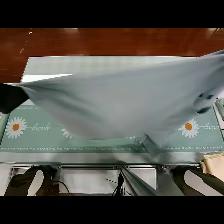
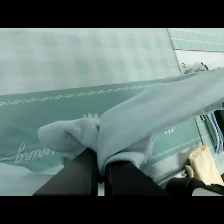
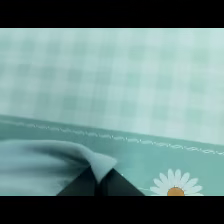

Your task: Fold the shirts.

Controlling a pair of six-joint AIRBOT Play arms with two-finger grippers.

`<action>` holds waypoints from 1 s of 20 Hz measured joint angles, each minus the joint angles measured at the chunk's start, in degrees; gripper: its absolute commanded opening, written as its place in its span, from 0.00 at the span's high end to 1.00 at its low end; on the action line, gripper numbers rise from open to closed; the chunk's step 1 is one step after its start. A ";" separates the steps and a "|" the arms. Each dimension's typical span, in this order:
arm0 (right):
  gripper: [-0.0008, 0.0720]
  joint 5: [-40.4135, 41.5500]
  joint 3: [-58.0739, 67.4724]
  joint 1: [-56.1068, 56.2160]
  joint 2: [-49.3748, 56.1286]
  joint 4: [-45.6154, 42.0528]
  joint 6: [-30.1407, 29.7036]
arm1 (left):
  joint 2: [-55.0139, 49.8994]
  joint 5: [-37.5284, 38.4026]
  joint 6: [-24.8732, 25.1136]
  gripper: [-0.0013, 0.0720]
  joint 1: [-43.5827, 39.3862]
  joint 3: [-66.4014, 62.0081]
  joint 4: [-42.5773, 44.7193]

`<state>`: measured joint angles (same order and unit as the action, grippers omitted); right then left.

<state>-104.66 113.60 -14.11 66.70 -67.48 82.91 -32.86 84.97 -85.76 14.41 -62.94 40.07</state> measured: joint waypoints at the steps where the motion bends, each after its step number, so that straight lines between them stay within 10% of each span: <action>1: 0.95 1.42 0.00 2.75 2.82 -2.03 -0.57 | -0.26 -2.25 0.52 0.94 -0.15 3.02 -0.13; 10: 0.95 25.88 0.02 16.31 25.46 -14.01 -0.20 | -13.94 -27.54 11.50 0.94 -9.70 17.70 -1.05; 17: 0.94 24.92 0.00 17.42 37.07 -15.74 3.72 | -34.62 -37.42 18.23 0.94 -19.74 18.75 -1.14; 20: 0.49 24.11 0.02 17.46 39.15 -15.78 3.80 | -39.23 -36.17 18.75 0.22 -19.26 17.97 -1.14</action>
<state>-80.55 113.62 3.36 105.84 -83.26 86.72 -72.10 48.80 -67.00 -4.84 -44.97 38.94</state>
